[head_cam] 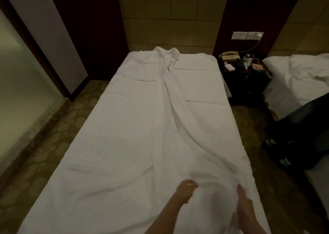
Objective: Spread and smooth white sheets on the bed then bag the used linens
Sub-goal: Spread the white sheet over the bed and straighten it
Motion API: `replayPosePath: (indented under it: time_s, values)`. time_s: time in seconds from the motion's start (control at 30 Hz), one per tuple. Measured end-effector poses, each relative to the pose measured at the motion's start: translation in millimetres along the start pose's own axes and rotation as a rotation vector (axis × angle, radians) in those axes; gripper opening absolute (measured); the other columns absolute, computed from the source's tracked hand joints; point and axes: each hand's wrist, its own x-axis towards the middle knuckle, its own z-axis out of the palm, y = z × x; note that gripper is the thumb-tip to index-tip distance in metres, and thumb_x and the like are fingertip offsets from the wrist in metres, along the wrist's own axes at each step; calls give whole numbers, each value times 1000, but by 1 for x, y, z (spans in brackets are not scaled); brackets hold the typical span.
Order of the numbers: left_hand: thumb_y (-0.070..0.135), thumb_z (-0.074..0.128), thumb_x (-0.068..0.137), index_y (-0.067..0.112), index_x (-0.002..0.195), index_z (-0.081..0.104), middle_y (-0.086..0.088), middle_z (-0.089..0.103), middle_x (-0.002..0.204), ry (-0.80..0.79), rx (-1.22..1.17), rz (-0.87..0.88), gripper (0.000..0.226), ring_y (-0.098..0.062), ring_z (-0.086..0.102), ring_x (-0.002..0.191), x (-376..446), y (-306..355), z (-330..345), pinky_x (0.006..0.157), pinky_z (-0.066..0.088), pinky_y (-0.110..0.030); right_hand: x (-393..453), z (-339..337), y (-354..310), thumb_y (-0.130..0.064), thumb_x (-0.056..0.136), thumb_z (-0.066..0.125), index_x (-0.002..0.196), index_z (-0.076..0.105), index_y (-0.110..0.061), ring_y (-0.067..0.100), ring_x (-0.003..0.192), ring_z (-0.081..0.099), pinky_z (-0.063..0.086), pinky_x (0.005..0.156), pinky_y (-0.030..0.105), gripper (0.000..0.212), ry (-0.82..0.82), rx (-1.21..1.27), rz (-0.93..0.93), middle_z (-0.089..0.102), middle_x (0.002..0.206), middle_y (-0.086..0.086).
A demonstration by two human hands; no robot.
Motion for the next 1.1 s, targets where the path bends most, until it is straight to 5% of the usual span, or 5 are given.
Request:
replayPosePath:
  time_s: [0.13,0.53,0.8,0.97,1.1]
  values:
    - [30,54,95,21,99,53,2,48,86,116,-209,-262,10,-10,46,69,11,-89,-44,68,37,-25,18,5,-2,-50,100,35,148,34,-11,41,134,36,31,108,50,62,3,36,65,36,150,19]
    - [22,57,95,10,128,54,-7,51,117,295,-432,-487,35,-25,44,111,83,-202,-19,86,34,-35,149,-50,72,-10,86,65,135,48,0,33,111,53,42,87,38,53,222,-22,114,52,135,17]
    - [24,73,83,12,117,60,-5,62,92,462,-446,-432,38,-26,56,81,115,-234,8,77,49,-36,196,-72,150,-11,90,60,139,43,1,38,122,48,43,94,42,53,169,-269,203,47,139,20]
    - [12,71,84,4,100,63,-5,67,100,336,-481,-305,20,-27,62,98,103,-218,9,85,49,-43,207,-91,158,-18,96,55,134,48,5,37,124,47,40,96,38,45,215,-177,154,50,137,20]
    - [17,73,80,-1,118,60,-10,66,114,445,-501,-191,44,-29,62,106,84,-215,-17,93,48,-43,207,-117,152,-28,94,59,132,51,3,36,120,49,40,95,39,49,241,-164,95,52,132,20]
